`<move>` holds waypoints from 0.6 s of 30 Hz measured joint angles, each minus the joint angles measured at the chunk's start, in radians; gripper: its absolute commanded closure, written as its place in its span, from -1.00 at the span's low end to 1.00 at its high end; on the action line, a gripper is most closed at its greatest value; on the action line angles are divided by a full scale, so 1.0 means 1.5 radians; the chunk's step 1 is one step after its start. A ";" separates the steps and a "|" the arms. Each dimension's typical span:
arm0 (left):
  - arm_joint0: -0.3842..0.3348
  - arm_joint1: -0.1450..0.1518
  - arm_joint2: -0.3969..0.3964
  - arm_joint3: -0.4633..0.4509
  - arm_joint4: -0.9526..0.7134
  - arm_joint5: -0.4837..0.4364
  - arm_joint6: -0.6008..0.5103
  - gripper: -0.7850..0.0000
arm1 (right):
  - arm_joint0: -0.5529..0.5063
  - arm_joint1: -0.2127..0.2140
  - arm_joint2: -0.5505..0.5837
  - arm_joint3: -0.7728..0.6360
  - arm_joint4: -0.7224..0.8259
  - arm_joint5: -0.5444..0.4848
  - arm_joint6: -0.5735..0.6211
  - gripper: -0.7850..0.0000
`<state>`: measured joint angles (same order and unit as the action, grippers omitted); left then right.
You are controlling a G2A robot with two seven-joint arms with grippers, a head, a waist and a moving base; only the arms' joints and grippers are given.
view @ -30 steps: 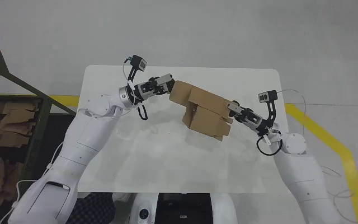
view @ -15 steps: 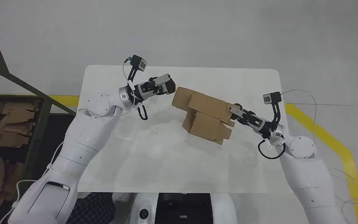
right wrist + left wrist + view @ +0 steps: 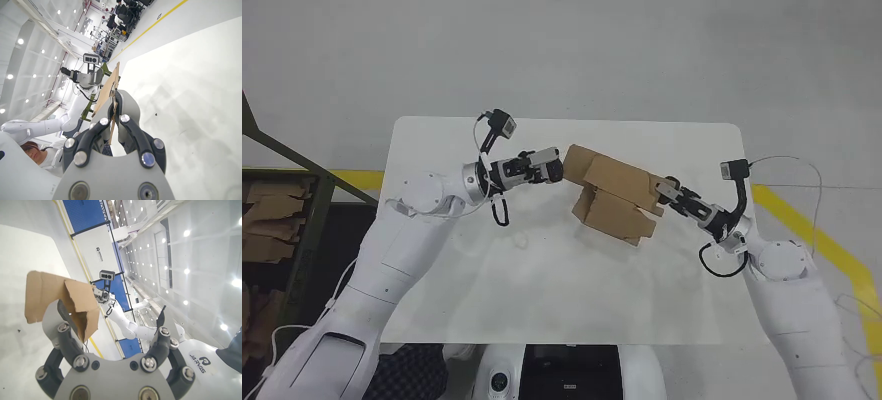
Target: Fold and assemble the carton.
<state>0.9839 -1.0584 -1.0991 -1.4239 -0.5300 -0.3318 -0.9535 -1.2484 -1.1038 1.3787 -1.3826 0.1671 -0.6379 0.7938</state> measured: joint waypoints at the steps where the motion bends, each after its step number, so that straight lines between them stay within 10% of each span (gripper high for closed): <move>1: 0.004 0.000 0.001 -0.005 -0.001 0.012 -0.009 -1.00 | 0.002 0.000 0.000 0.000 -0.004 -0.001 -0.003 1.00; 18: -0.024 -0.018 0.052 0.028 0.015 0.050 -0.011 -1.00 | 0.005 0.004 -0.013 0.001 -0.002 0.005 0.010 1.00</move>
<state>0.9479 -1.0859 -1.0207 -1.3820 -0.5070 -0.2572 -0.9707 -1.2412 -1.0972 1.3597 -1.3808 0.1643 -0.6297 0.8082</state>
